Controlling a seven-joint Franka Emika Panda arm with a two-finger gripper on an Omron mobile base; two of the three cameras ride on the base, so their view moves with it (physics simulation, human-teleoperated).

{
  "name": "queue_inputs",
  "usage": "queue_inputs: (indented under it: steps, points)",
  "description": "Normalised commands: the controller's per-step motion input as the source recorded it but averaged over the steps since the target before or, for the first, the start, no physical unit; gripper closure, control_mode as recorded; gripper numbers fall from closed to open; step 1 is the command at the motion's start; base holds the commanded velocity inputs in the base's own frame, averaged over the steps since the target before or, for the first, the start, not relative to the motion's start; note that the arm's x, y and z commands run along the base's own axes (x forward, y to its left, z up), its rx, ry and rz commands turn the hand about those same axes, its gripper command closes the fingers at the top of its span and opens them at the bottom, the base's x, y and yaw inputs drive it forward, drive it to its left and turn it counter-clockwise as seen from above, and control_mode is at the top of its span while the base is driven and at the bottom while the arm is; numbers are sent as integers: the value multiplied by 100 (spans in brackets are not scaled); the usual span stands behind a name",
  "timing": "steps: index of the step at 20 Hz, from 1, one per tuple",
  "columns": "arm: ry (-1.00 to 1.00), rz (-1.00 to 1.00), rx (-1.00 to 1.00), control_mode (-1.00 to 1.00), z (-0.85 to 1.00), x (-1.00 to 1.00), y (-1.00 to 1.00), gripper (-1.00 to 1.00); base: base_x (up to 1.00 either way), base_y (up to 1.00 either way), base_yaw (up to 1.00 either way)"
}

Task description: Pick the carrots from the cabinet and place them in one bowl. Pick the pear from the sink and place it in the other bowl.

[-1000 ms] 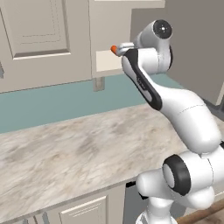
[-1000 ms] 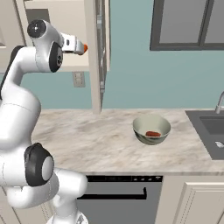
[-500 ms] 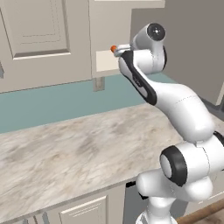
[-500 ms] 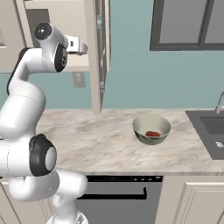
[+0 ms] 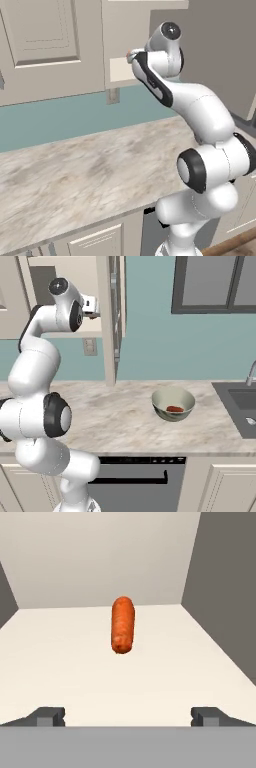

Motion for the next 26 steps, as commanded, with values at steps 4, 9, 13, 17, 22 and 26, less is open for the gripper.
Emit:
queue_inputs:
  steps: [4, 9, 13, 17, 22, 26]
  points:
    - [1, 0, 0, -100, -7, 33, 6, -100, 0, 0, 0]
    - [0, 0, -1, -100, -12, 35, 7, -100, 0, 0, 0]
    - [1, 0, 0, -100, -12, 40, 4, -100, 0, 0, 0]
    - [1, 0, 0, -100, -5, 43, 2, -100, 0, 0, 0]
    - [0, 0, -2, -100, -1, 41, 4, -100, 0, 0, 0]
    - [0, 0, -1, -100, -5, 38, 3, -100, 0, 0, 0]
